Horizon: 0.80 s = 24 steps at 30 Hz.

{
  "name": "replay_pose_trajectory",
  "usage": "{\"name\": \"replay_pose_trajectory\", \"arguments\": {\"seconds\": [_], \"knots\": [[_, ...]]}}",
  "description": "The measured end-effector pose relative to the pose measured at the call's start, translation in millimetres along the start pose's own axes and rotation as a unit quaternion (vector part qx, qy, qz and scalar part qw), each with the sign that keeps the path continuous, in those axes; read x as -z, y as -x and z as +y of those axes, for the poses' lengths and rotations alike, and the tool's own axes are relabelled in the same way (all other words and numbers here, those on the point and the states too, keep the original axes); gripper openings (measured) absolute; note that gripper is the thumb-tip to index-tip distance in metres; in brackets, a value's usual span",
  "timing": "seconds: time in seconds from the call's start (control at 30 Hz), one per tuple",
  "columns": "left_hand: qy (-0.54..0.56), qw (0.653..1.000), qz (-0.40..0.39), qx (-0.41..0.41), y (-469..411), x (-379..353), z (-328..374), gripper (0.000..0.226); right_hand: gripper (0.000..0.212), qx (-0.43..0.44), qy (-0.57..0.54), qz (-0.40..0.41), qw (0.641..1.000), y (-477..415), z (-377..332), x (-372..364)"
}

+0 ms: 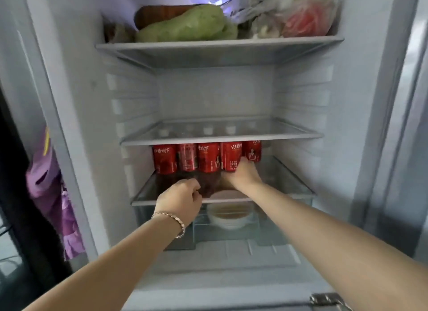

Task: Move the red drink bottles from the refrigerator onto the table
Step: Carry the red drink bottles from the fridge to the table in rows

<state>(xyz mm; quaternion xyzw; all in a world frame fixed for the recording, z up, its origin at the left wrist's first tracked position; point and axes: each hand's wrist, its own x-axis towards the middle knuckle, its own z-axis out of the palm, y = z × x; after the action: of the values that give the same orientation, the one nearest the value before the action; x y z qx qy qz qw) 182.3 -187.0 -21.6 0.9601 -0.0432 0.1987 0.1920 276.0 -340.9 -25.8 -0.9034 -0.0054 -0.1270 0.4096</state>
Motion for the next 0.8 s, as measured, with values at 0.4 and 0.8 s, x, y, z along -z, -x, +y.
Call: {"name": "replay_pose_trajectory", "arguments": {"seconds": [0.4, 0.8], "knots": [[0.093, 0.996, -0.005, 0.007, -63.6, -42.6, -33.2, 0.015, 0.082, -0.107, -0.126, 0.033, 0.986, -77.6, 9.5, -19.5], [0.259, 0.957, 0.074, -0.102, -47.6, 1.7, 15.6, 0.058, 0.084, -0.060, -0.079, 0.002, 0.995, 58.5, -25.5, -3.1]]}}
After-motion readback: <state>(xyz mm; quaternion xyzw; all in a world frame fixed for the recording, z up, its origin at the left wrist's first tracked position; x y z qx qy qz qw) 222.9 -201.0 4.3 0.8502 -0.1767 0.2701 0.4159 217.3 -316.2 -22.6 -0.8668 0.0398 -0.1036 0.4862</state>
